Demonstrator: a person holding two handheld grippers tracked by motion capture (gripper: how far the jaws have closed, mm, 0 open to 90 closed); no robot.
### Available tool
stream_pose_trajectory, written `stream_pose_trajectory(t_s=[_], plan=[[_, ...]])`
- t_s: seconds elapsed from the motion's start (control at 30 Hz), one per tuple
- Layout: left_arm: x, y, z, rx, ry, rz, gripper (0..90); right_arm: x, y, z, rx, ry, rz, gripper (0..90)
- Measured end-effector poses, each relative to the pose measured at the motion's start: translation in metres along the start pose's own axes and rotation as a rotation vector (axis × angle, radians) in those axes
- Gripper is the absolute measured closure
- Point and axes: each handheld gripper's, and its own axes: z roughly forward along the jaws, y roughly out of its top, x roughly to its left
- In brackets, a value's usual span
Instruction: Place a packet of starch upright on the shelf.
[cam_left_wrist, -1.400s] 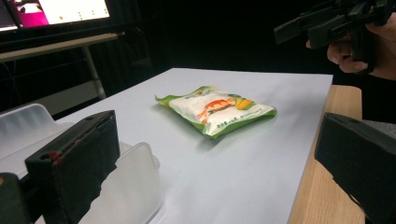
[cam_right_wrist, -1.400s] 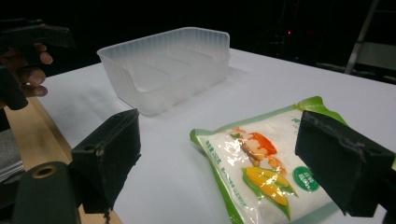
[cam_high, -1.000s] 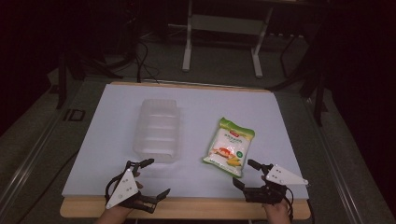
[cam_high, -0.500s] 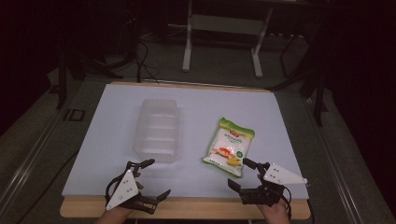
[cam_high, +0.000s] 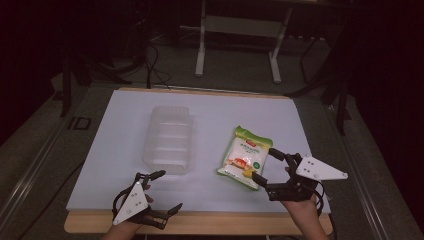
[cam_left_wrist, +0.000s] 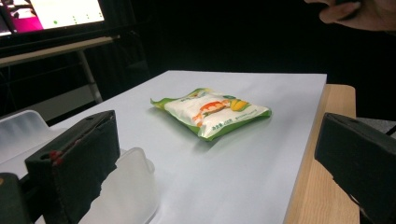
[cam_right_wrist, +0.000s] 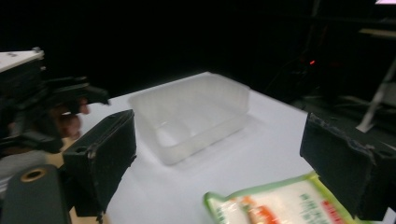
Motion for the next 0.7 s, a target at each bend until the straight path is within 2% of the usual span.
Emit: stream_pose_trajectory(t_s=[0.23, 0.3, 0.33, 0.43, 0.47, 0.53, 0.7], plan=[[0.0, 0.0, 0.0, 0.001, -0.002, 0.002, 0.3, -0.014, 0.011, 0.003, -0.001, -0.017, 0.001, 10.6], [0.0, 0.0, 0.0, 0.001, -0.003, 0.0, 0.3, -0.018, 0.013, 0.006, 0.007, -0.029, 0.001, 10.6], [0.0, 0.0, 0.001, 0.002, -0.004, 0.0, 0.3, -0.024, 0.015, 0.008, 0.024, -0.041, -0.016, 10.6], [0.0, 0.0, 0.001, 0.003, -0.004, 0.001, 0.3, -0.029, 0.016, 0.01, 0.022, -0.049, -0.007, 10.6], [0.0, 0.0, 0.001, 0.003, -0.004, 0.001, 0.3, -0.036, 0.017, 0.012, 0.021, -0.058, 0.005, 10.6], [0.0, 0.0, 0.001, 0.003, -0.005, 0.001, 0.3, -0.038, 0.017, 0.014, 0.023, -0.059, 0.008, 10.6], [-0.001, -0.001, 0.001, 0.006, -0.007, 0.001, 0.3, -0.056, 0.019, 0.027, 0.054, -0.091, 0.007, 10.6]])
